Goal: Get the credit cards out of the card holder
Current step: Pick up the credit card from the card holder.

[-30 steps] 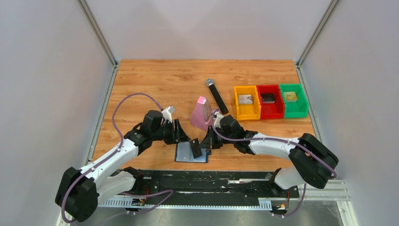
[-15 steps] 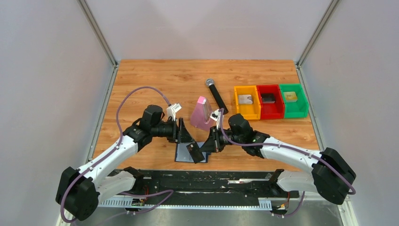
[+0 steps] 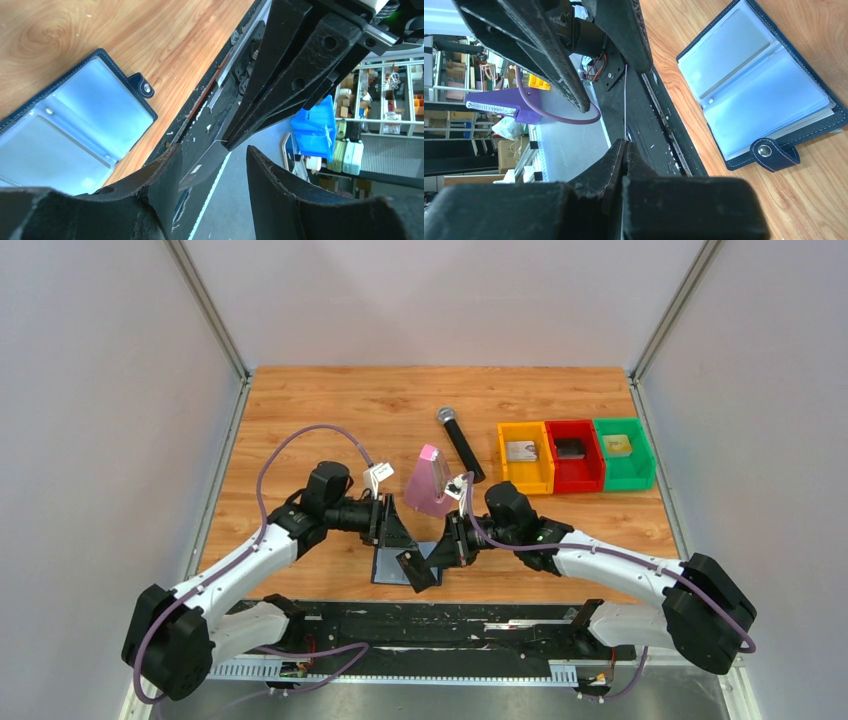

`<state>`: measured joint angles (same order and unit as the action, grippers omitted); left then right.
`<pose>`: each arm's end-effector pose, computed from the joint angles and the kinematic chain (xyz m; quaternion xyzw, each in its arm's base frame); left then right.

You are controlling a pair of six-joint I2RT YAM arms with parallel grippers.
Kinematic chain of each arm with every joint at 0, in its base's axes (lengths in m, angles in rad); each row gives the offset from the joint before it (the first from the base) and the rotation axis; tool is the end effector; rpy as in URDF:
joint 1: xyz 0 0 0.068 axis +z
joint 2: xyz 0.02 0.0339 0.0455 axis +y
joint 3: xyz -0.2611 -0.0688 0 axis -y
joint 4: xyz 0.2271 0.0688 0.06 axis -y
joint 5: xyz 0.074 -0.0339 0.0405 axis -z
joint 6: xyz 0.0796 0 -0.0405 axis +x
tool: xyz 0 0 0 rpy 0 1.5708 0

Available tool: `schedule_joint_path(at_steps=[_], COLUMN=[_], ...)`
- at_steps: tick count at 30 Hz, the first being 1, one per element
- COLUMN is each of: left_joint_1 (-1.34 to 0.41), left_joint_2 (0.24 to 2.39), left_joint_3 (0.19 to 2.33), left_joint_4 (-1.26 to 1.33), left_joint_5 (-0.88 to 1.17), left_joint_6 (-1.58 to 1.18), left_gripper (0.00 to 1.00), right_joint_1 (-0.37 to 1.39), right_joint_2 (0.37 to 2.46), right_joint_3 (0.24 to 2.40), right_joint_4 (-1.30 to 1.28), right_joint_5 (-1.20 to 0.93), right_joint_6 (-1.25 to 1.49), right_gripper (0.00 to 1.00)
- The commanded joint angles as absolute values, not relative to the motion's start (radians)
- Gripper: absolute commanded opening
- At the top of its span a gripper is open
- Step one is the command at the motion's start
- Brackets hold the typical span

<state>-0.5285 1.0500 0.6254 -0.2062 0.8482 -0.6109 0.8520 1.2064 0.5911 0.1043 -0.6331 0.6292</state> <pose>0.1633 -0.1645 0.2264 0.1527 0.8196 -0.5316 0.1497 0.1407 0.2324 0.2078 -0.2475 0.7974 0.5223 0.1733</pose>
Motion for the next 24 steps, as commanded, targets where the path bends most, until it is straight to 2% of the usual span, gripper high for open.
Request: schedule_joint_path(at_steps=[1, 5, 7, 8, 9, 11, 12, 15, 21, 24], left_joint_1=[-0.541, -0.545, -0.547, -0.548, -0.549, -0.549, -0.549, -0.549, -0.549, -0.549], left_joint_2=[1.072, 1.079, 1.084, 1.087, 1.094, 1.103, 1.104, 1.096, 1.078, 1.057], left_joint_3=[0.64, 0.637, 0.632, 0.631, 0.631, 0.629, 0.624, 0.613, 0.605, 0.594], left_joint_4=[-0.168, -0.163, -0.155, -0.153, -0.152, -0.139, -0.119, -0.072, 0.009, 0.067], left_joint_5=[0.892, 0.893, 0.896, 0.9, 0.901, 0.915, 0.923, 0.918, 0.835, 0.787], left_joint_6=[-0.598, -0.604, -0.611, -0.615, -0.619, -0.634, -0.653, -0.698, -0.784, -0.861], left_gripper=[0.57, 0.51, 0.42, 0.32, 0.26, 0.04, 0.01, 0.0, 0.0, 0.0], right_joint_1=[0.85, 0.85, 0.85, 0.85, 0.849, 0.849, 0.847, 0.838, 0.828, 0.827], right_joint_2=[1.195, 1.193, 1.193, 1.194, 1.195, 1.194, 1.192, 1.183, 1.091, 1.029], right_joint_3=[0.639, 0.645, 0.647, 0.651, 0.654, 0.659, 0.661, 0.666, 0.64, 0.625], right_joint_4=[0.117, 0.114, 0.113, 0.11, 0.107, 0.097, 0.091, 0.057, 0.041, 0.039], right_joint_5=[-0.67, -0.676, -0.672, -0.669, -0.666, -0.647, -0.635, -0.581, -0.459, -0.379], right_joint_6=[0.597, 0.596, 0.595, 0.595, 0.596, 0.605, 0.611, 0.632, 0.704, 0.763], right_gripper=[0.0, 0.0, 0.0, 0.0, 0.0, 0.02, 0.05, 0.14, 0.51, 0.62])
